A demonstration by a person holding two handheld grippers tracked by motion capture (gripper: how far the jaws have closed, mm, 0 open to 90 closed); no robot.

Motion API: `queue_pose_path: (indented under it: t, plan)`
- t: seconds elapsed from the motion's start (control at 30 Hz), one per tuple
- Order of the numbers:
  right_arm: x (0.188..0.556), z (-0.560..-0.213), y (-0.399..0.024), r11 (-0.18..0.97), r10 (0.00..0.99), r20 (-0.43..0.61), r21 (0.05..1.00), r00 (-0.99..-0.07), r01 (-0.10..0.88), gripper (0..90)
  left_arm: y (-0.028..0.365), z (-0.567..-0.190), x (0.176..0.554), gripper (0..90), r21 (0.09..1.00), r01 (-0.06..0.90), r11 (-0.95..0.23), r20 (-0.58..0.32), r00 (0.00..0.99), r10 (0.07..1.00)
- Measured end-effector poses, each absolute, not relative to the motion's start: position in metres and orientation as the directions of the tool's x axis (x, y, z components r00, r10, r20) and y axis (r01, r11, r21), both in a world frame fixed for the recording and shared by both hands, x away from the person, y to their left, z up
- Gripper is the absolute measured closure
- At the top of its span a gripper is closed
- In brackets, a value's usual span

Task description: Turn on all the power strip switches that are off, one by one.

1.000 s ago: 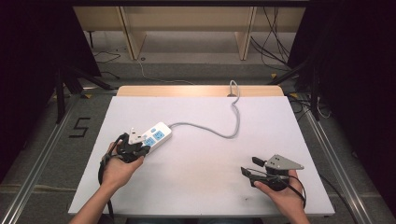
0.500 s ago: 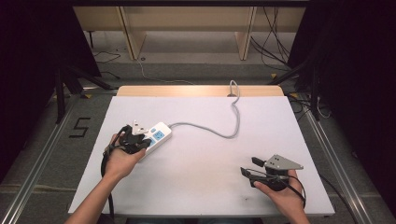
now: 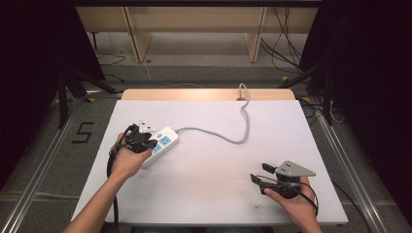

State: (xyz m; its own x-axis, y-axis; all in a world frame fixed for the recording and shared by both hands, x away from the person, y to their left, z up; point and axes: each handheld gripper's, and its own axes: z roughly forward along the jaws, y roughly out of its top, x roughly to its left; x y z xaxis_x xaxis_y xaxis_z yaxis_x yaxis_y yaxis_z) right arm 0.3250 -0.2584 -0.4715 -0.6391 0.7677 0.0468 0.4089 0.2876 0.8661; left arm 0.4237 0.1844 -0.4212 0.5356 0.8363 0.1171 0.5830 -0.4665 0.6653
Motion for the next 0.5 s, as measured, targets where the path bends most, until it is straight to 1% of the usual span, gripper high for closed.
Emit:
queue_pose_path:
  t: [0.5]
  plan:
    - [0.325, -0.472, -0.258, 0.291, 0.767, 0.049, 0.862, -0.64, 0.414, 39.0, 0.181, -0.422, 0.448, 89.7, 0.641, 0.602, -0.476, 0.124, 0.531, 0.838]
